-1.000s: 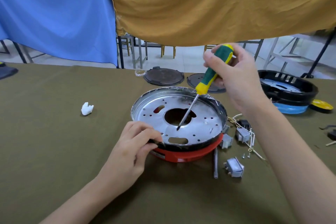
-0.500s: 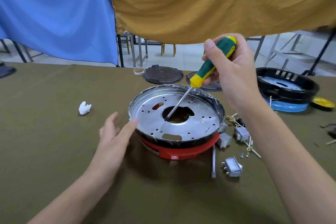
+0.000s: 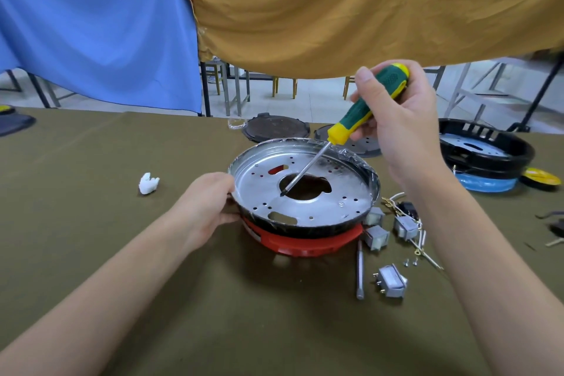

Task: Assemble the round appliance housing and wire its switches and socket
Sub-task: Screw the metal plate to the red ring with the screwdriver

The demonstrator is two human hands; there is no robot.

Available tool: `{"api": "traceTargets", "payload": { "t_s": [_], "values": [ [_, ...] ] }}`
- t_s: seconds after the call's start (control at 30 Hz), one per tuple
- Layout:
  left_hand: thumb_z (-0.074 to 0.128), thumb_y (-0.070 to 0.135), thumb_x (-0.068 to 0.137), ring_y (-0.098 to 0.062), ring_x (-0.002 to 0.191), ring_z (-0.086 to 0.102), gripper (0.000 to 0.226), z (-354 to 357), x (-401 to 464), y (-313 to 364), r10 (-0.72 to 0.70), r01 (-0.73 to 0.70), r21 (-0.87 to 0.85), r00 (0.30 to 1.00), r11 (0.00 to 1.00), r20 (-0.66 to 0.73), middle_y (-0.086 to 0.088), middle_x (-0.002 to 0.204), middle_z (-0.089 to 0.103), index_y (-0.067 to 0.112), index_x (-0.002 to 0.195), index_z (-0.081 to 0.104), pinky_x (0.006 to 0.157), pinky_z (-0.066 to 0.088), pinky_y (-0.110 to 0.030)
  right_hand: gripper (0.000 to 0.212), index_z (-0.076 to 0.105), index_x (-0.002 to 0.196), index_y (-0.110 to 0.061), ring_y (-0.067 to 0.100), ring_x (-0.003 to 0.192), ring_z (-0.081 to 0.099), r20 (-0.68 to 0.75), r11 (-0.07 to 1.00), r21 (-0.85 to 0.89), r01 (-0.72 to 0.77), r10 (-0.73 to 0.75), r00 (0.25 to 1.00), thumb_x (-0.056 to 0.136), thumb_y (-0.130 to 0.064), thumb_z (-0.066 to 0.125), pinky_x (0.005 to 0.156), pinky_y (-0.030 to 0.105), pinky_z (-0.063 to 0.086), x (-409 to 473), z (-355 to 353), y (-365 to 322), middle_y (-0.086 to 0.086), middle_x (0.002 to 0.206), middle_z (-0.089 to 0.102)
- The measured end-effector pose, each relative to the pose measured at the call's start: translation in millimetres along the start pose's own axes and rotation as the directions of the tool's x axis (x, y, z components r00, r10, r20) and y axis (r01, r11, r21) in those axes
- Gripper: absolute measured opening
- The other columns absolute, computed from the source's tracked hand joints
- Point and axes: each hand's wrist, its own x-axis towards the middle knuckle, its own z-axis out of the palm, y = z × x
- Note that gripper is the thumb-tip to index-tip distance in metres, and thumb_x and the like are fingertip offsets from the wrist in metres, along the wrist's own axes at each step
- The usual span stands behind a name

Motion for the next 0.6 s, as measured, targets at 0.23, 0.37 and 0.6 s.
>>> {"api": "traceTargets", "payload": {
  "t_s": [0.23, 0.37, 0.6],
  "values": [
    [0.043, -0.009, 0.08, -0.018, 0.049, 0.06, 0.042, -9, 25, 22, 0.065, -0.07, 0.156, 0.997, 0.985, 0.038, -0.006, 0.058, 0.063, 0.009, 0.047, 0.062, 0.057, 0.055, -0.031, 0.021, 0.055, 0.096, -0.017, 0.02, 0.055, 0.066, -0.039, 1.0, 0.028, -0.008, 0.009, 0.999, 0.091, -0.031, 0.07, 0.042, 0.025, 0.049, 1, -3, 0, 0.005, 0.079, 0.063],
    [0.041, -0.008, 0.076, -0.019, 0.052, 0.035, 0.012, -28, 32, 28, 0.096, -0.114, 0.247, 0.992, 0.962, 0.083, -0.012, 0.064, 0.038, -0.012, 0.071, 0.052, 0.057, 0.045, -0.028, 0.02, 0.054, 0.096, -0.016, 0.021, 0.052, 0.067, -0.03, 0.998, 0.055, -0.011, 0.013, 0.999, 0.092, -0.029, 0.069, 0.042, 0.025, 0.049, 1, -2, 0, 0.002, 0.077, 0.063],
    [0.038, -0.004, 0.086, -0.013, 0.055, 0.05, 0.048, -42, 16, 14, 0.063, -0.169, 0.347, 0.953, 0.923, 0.298, -0.012, 0.086, 0.069, 0.019, 0.104, 0.076, 0.047, 0.044, -0.021, 0.023, 0.053, 0.1, -0.015, 0.023, 0.058, 0.068, 0.031, 0.998, 0.045, -0.032, 0.03, 0.999, 0.093, -0.032, 0.067, 0.047, 0.029, 0.052, -7, 12, 2, 0.004, 0.08, 0.064]
  ]
}}
